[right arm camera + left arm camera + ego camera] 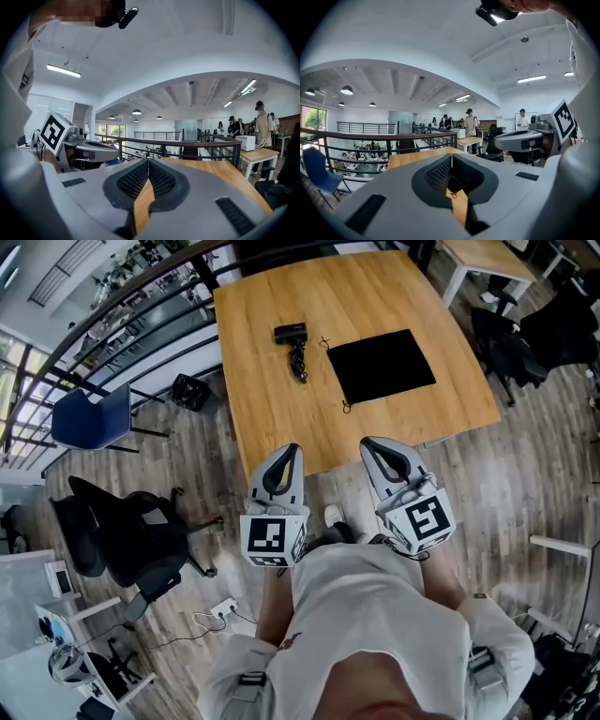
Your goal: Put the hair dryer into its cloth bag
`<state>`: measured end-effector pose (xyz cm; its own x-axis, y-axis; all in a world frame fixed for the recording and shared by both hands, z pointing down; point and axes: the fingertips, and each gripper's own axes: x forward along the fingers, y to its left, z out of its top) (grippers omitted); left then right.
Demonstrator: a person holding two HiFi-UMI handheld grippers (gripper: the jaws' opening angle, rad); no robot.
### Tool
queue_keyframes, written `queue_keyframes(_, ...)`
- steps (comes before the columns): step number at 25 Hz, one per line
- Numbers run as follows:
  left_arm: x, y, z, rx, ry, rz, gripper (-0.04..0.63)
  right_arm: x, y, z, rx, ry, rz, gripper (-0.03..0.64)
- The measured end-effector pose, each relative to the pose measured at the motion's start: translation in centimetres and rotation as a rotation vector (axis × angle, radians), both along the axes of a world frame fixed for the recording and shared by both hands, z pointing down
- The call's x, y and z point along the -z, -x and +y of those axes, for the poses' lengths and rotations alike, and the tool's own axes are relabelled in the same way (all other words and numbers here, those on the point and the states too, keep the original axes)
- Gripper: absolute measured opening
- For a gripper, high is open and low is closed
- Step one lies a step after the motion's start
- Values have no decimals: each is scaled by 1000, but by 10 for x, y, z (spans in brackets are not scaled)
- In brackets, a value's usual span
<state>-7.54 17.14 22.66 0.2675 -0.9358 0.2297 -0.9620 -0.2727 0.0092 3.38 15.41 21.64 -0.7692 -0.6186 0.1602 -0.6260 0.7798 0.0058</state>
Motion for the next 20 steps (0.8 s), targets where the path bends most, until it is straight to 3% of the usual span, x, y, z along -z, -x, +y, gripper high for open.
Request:
queue_keyframes(7, -6, 24, -27, -47, 12, 4, 23, -6, 26, -25, -48, 12, 0, 21)
queue_keyframes(20, -13, 53, -52, -50, 16, 50, 23, -12, 58, -50, -40, 27, 46, 21)
